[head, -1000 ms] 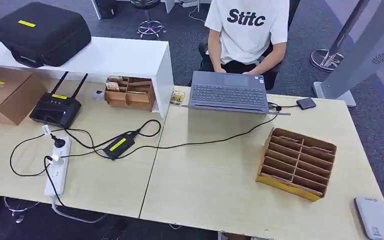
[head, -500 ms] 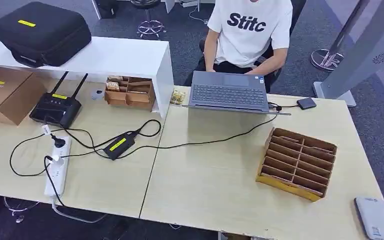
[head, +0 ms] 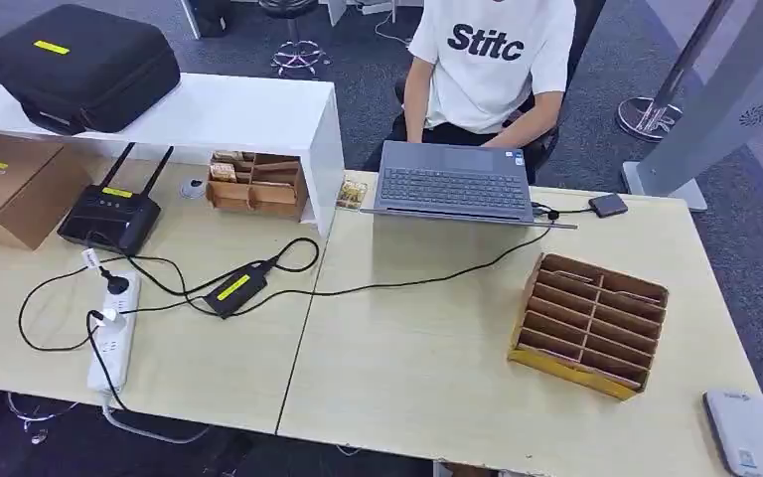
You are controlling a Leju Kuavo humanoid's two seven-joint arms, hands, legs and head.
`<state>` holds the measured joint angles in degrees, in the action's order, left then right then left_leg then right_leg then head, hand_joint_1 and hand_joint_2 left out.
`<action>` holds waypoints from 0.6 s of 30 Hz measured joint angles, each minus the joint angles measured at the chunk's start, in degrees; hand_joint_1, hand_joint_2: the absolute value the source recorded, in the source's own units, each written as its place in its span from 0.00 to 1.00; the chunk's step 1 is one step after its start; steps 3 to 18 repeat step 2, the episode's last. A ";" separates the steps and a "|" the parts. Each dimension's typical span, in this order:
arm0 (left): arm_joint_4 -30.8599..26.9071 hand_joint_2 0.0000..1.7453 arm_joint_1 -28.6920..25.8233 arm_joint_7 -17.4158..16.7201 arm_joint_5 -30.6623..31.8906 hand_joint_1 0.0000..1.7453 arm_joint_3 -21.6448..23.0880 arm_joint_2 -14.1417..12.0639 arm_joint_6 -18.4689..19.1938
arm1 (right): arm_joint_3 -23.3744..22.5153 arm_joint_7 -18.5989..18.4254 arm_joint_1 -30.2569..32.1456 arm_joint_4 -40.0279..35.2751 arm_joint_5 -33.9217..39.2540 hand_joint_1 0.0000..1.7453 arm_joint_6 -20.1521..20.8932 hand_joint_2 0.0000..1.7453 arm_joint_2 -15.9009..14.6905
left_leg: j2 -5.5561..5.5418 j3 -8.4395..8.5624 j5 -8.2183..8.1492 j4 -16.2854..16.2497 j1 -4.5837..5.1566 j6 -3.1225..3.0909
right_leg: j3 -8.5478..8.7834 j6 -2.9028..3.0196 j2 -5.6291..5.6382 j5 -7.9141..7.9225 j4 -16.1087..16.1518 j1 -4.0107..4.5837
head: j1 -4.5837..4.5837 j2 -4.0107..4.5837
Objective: Pass the card to the sensor for recognition and then transmit it.
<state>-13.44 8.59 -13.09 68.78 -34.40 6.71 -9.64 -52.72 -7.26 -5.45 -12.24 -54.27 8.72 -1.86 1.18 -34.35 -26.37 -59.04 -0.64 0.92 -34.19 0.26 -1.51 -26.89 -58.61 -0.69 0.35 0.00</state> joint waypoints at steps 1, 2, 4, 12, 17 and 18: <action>0.00 1.00 -0.01 0.00 0.00 0.00 0.04 0.00 -0.02 | 0.20 0.02 0.03 0.04 0.00 0.00 -0.07 0.00 0.00 | 0.00 0.00 0.00 0.00 -0.01 0.00 | 0.00 0.00 0.00 0.00 0.00 0.01 | -0.02 0.00; 0.00 1.00 -0.01 0.00 0.00 0.00 0.07 0.00 -0.02 | 0.31 0.02 0.05 0.04 0.00 0.00 -0.04 0.00 0.00 | 0.00 0.00 0.00 0.00 -0.01 0.00 | 0.00 0.00 0.00 0.00 0.00 0.01 | -0.02 0.00; 0.00 1.00 -0.01 0.00 0.00 0.00 0.07 0.00 -0.02 | 0.31 0.02 0.05 0.04 0.00 0.00 -0.04 0.00 0.00 | 0.00 0.00 0.00 0.00 -0.01 0.00 | 0.00 0.00 0.00 0.00 0.00 0.01 | -0.02 0.00; 0.00 1.00 -0.01 0.00 0.00 0.00 0.07 0.00 -0.02 | 0.31 0.02 0.05 0.04 0.00 0.00 -0.04 0.00 0.00 | 0.00 0.00 0.00 0.00 -0.01 0.00 | 0.00 0.00 0.00 0.00 0.00 0.01 | -0.02 0.00; 0.00 1.00 -0.01 0.00 0.00 0.00 0.07 0.00 -0.02 | 0.31 0.02 0.05 0.04 0.00 0.00 -0.04 0.00 0.00 | 0.00 0.00 0.00 0.00 -0.01 0.00 | 0.00 0.00 0.00 0.00 0.00 0.01 | -0.02 0.00; 0.00 1.00 -0.01 0.00 0.00 0.00 0.07 0.00 -0.02 | 0.31 0.02 0.05 0.04 0.00 0.00 -0.04 0.00 0.00 | 0.00 0.00 0.00 0.00 -0.01 0.00 | 0.00 0.00 0.00 0.00 0.00 0.01 | -0.02 0.00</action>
